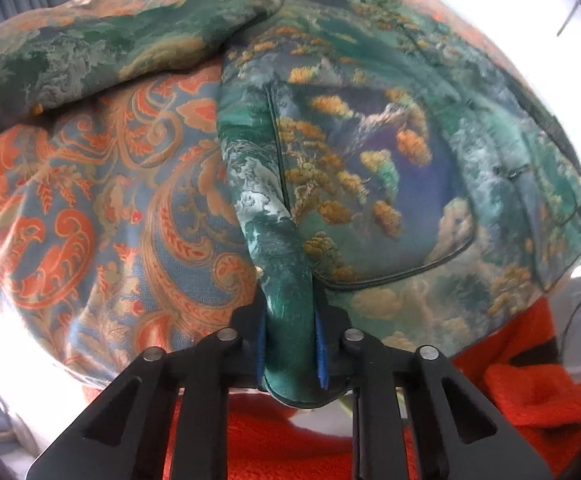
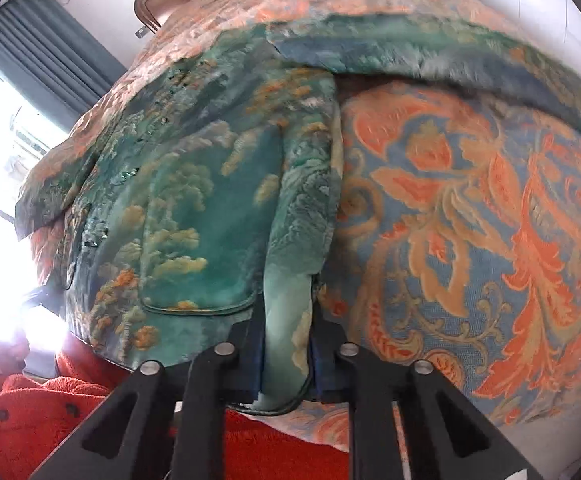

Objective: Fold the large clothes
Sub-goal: 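Grasp the jacket hem with both grippers and pull it taut to straighten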

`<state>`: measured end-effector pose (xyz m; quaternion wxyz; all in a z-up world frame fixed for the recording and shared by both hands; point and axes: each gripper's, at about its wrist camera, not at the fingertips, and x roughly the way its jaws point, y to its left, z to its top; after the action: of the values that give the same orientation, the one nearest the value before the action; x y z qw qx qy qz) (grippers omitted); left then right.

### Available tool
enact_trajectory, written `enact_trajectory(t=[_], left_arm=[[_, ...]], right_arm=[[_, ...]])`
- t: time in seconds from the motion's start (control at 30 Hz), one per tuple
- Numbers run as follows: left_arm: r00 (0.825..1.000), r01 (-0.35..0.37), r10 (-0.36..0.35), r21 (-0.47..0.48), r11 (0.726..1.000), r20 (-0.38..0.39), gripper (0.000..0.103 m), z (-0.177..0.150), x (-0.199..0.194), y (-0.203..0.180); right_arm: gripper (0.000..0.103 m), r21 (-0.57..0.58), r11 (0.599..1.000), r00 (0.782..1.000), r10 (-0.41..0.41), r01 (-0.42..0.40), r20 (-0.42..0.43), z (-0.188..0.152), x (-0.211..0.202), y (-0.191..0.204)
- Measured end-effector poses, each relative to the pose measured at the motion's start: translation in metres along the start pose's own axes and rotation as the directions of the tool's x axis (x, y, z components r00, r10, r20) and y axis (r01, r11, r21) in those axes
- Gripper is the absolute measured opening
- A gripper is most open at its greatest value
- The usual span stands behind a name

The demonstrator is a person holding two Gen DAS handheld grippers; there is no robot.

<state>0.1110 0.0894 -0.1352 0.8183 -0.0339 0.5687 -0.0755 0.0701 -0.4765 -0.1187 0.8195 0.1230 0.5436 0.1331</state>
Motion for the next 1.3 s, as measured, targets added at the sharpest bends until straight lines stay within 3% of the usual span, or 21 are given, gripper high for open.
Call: enact_trajectory(t=[0.3,0.6,0.7,0.77,0.83,0.9,1.0,1.1,1.2,1.3], left_arm=[[0.998,0.056,-0.056,0.000,0.998,0.001,0.014,-0.016,-0.032,0.008],[0.998,0.028,-0.030,-0.050,0.998,-0.051,0.014,-0.013,0.008,0.018],[1.000,-0.009,0.008,-0.039,0.999,-0.025,0.027,-0.017,0.005,0.014],[0.999,-0.034,0.035,-0.025,0.999,0.007,0.042,-0.019,0.000,0.012],[0.997,-0.066,0.066,-0.013,0.998,0.043,0.057,-0.018,-0.009,0.009],[0.991,-0.101,0.102,-0.013,0.995,0.081,0.069,-0.017,-0.019,0.006],[0.978,-0.142,0.146,-0.036,0.989,0.149,0.079,-0.011,-0.038,0.003],[0.955,-0.166,0.177,-0.067,0.984,0.238,0.089,0.003,-0.061,0.002],[0.911,-0.195,0.215,-0.092,0.977,0.351,0.096,0.021,-0.084,-0.005],[0.858,-0.169,0.200,-0.107,0.980,0.473,0.098,0.035,-0.104,-0.011]], right_arm=[[0.013,-0.042,0.999,0.999,-0.021,0.023,0.047,-0.005,-0.054,0.020],[0.013,0.056,0.998,0.999,-0.039,0.039,0.011,-0.024,-0.041,-0.014],[0.013,0.035,0.996,0.997,-0.077,0.077,0.020,-0.023,-0.025,-0.013],[0.018,0.025,0.996,0.996,-0.084,0.084,0.033,-0.024,-0.023,-0.011],[0.032,0.036,0.995,0.995,-0.091,0.090,0.047,-0.027,-0.027,-0.010],[0.040,0.055,0.994,0.993,-0.101,0.098,0.063,-0.026,-0.033,-0.013],[0.046,0.077,0.989,0.986,-0.132,0.125,0.099,-0.029,-0.046,-0.016],[0.048,0.092,0.973,0.965,-0.222,0.211,0.141,-0.023,-0.064,-0.016],[0.049,0.081,0.957,0.939,-0.287,0.277,0.187,-0.013,-0.077,-0.008],[0.061,0.054,0.941,0.913,-0.337,0.334,0.229,0.001,-0.087,0.006]])
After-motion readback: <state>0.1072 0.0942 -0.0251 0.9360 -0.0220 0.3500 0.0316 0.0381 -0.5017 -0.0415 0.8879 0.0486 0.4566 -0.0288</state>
